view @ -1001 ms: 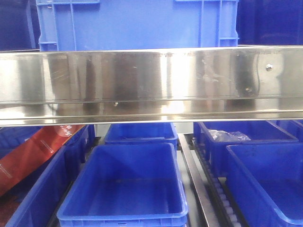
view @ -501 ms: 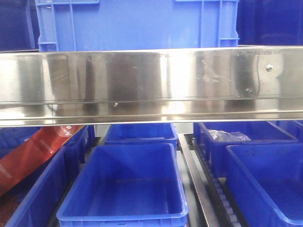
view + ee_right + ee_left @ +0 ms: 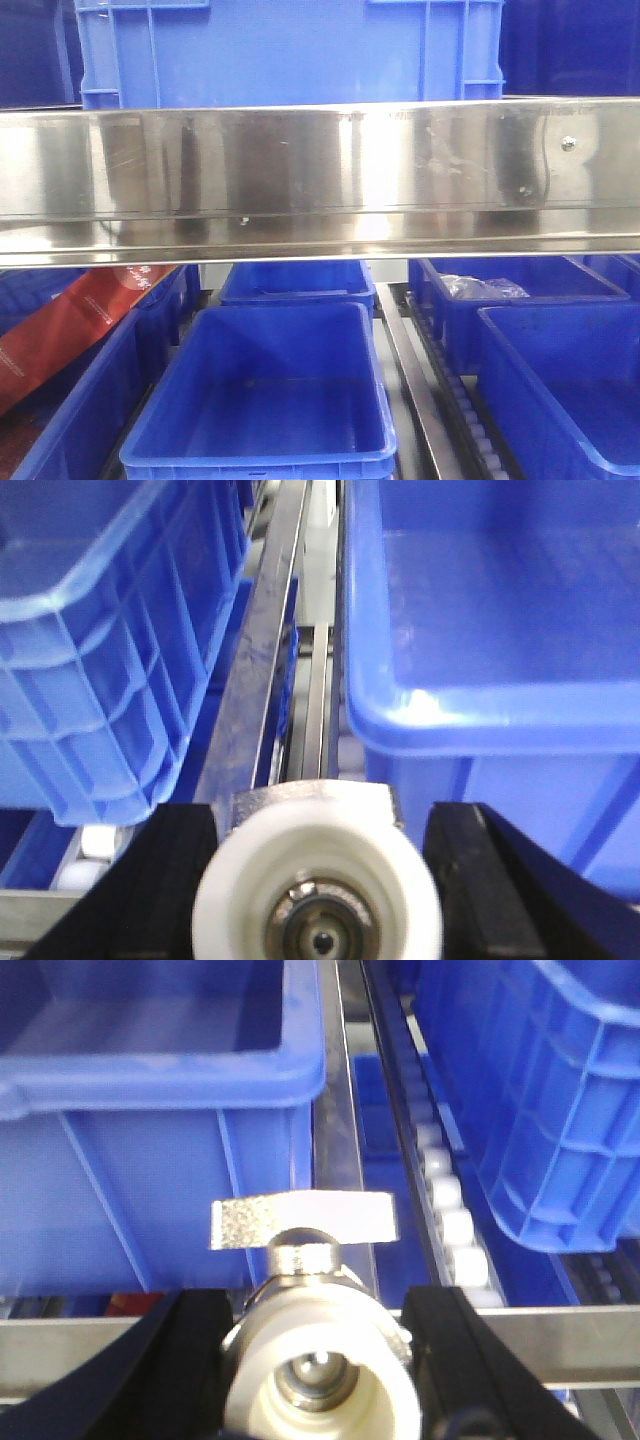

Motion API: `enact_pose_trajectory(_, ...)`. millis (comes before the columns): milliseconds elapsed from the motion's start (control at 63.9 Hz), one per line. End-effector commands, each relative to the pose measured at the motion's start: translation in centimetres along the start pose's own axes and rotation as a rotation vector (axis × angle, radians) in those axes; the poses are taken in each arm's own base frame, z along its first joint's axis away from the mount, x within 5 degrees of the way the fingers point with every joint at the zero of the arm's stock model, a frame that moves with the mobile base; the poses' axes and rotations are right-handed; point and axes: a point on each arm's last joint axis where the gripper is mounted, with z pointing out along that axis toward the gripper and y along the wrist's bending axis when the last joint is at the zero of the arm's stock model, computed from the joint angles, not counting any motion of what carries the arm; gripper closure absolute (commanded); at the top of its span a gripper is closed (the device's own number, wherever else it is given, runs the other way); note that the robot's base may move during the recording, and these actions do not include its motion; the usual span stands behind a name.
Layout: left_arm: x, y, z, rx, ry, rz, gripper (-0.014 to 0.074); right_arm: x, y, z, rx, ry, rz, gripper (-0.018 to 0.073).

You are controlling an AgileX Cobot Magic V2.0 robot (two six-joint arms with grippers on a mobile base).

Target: Place valve from conveyor to right shelf box

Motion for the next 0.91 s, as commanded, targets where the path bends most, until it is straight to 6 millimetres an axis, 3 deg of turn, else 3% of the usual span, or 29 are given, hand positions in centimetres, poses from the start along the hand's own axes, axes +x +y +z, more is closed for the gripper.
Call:
enact_pose_trajectory(0, -0.6, -0.1, -0.4, 0.004, -0.071, -0.006, 0.0707, -0.9, 0.0, -0.5, 0.006, -0.094, -0.002, 0.0727)
enact_pose_trajectory(235, -0.7, -0.1, -0.3, 0.009, -0.074, -0.011, 0.0707, -0.9, 0.0, -0.5, 0.000, -0.096, 0.005, 0.0727)
enact_pose_trajectory(375, -1.5, -0.4, 0.6, 0.049, -0.047, -0.035, 0.0707, -1.9, 0.1, -0.5, -0.006, -0.167, 0.015, 0.0727)
enact_pose_trajectory(594, -5.8, -1.4, 3.0, 0.201, -0.030, 0.023, 0.0707, -5.9, 1.3, 0.2, -0.069, -0.213, 0.005, 0.0727)
enact_pose_trajectory(735, -9.3, -2.7, 5.6, 0.264, -0.040, 0.064, 0.0707, -8.7, 3.3, 2.4, -0.152, -0.210, -0.028, 0.0727)
enact_pose_trajectory(892, -12.6, -5.7, 8.6, 0.352, -0.042, 0.132, 0.0707, -11.5, 6.0, 5.4, -0.236, -0.209, -0.061, 0.0727)
